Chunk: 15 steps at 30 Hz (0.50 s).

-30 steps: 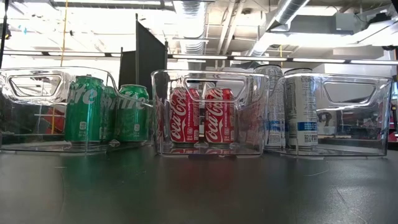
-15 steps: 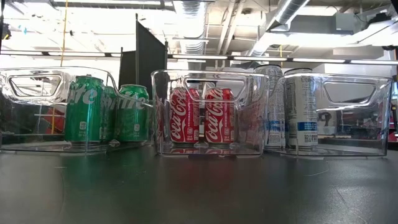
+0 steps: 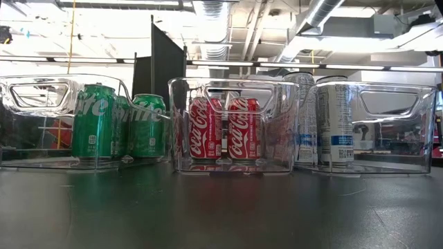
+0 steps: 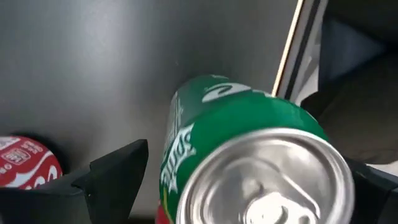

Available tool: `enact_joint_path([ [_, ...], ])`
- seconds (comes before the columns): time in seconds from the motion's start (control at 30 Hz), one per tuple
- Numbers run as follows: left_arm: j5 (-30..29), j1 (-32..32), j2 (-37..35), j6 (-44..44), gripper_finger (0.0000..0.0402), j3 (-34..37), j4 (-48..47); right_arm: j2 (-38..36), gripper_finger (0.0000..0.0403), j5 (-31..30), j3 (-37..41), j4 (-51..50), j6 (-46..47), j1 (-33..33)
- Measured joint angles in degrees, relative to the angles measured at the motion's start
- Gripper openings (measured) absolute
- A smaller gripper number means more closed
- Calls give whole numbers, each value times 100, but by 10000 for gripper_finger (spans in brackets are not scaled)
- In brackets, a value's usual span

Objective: Sort soda cans
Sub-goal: Put the green soda can into the left transparent bin

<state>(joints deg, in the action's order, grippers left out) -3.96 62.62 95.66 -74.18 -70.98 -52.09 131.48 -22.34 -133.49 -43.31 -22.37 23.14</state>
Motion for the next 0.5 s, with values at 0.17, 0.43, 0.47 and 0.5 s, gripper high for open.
enact_joint_path([
  [0.17, -110, -12, 202, 25, 392, 0, -81, 0, 5, -1, 0, -9, -2, 0],
  [0.43, -301, -47, 443, 196, 385, 14, -136, 0, 5, -3, 0, -15, -2, 0],
  [0.47, -321, -62, 451, 236, 378, 10, -151, 0, 5, -1, 0, -15, -2, 0],
  [0.5, -360, -69, 452, 239, 369, 9, -177, 0, 5, -5, 0, -15, -4, 0],
])
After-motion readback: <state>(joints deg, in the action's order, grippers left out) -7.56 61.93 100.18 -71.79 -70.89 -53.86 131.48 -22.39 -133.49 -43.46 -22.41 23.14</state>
